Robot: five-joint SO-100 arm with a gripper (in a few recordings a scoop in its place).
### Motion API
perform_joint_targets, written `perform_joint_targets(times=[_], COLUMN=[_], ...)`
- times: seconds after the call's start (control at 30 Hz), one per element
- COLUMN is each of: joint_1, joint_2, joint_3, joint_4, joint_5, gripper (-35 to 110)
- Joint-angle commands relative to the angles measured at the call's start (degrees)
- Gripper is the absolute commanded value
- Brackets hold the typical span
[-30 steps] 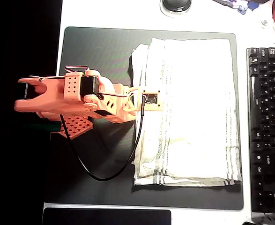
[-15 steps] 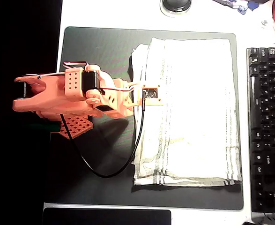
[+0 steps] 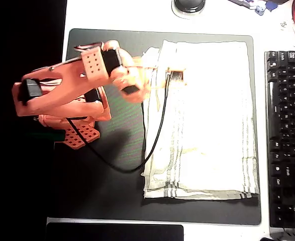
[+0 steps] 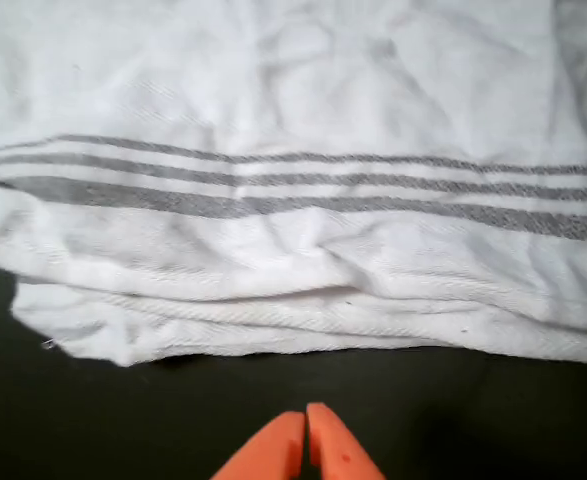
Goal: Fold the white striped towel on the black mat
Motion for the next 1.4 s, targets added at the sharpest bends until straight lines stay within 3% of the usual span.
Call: perform_joint_targets(times=[0.0,0.47,0.87,1.37], joint_1=[-3.6,-12.66,-15.21,-15.91], joint_2=[-5.71,-34.1,-60.91,-80.42], joint_3=[-8.0,-33.84,-55.81,-71.89], joint_4=[0.97,-2.02,-3.16,-2.9], joint_5=[2.72,14.5,14.06,11.51], gripper=[0,0,1,19])
